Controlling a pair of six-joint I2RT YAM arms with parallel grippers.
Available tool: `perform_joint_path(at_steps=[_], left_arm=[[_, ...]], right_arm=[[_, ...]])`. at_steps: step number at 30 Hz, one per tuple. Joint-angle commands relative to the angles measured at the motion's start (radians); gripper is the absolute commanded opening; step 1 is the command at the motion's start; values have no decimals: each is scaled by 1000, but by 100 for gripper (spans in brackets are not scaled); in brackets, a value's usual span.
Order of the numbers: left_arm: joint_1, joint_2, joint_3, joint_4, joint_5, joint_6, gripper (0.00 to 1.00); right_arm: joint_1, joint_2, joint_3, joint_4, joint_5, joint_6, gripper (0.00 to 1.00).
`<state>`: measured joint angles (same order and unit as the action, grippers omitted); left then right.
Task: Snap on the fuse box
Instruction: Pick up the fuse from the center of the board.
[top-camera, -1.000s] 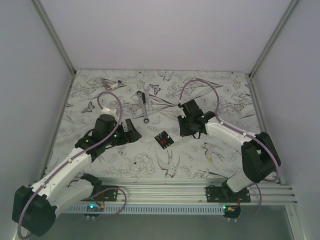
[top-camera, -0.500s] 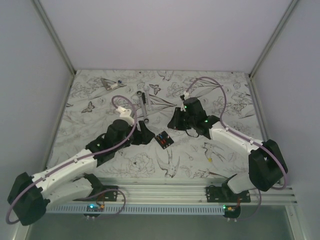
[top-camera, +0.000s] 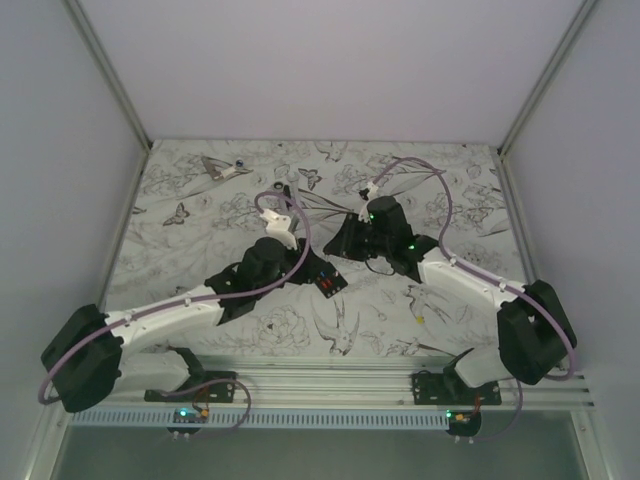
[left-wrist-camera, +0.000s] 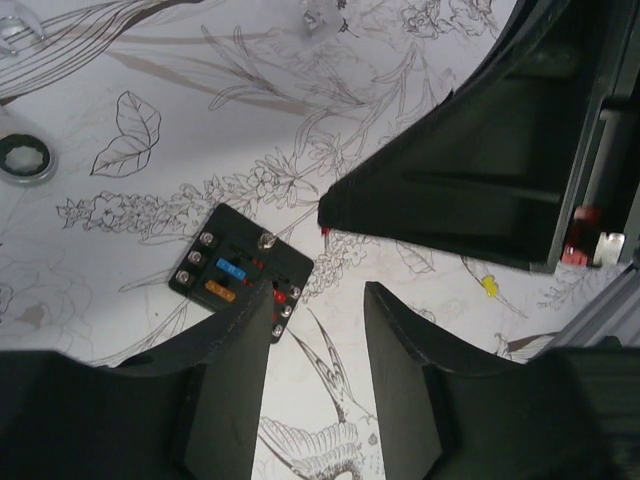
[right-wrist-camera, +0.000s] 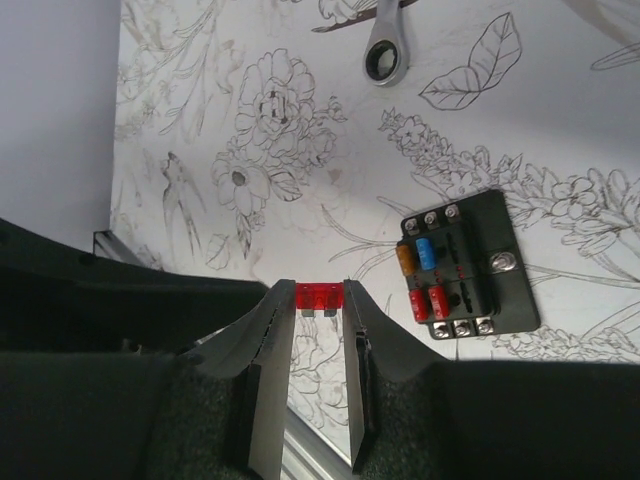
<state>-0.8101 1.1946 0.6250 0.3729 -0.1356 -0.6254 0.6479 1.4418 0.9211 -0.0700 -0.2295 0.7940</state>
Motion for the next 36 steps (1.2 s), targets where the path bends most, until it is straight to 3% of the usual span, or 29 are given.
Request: perform_joint_path(at_steps=[1, 6, 18, 21, 27, 33, 36], left_arm=[[-12, 46, 39, 121, -38, 29, 45], [-17, 100, 51, 137, -34, 37, 43], [-21, 139, 53, 142, -50, 35, 29], [-21, 137, 52, 141, -48, 36, 22], [-21, 128, 45, 141, -46, 42, 0], [-22, 109, 33, 141, -28, 64, 0], [-16, 89, 22, 139, 17, 98, 0]], right_arm=[[15, -23, -16, 73, -41, 59, 29], [16, -26, -19, 81, -48, 67, 29], [19, -35, -34, 111, -70, 88, 29], [20, -38, -40, 112, -73, 89, 29], [20, -48, -53, 120, -74, 95, 29], [19, -62, -73, 156, -72, 103, 29], [20, -74, -77, 170, -68, 89, 39]])
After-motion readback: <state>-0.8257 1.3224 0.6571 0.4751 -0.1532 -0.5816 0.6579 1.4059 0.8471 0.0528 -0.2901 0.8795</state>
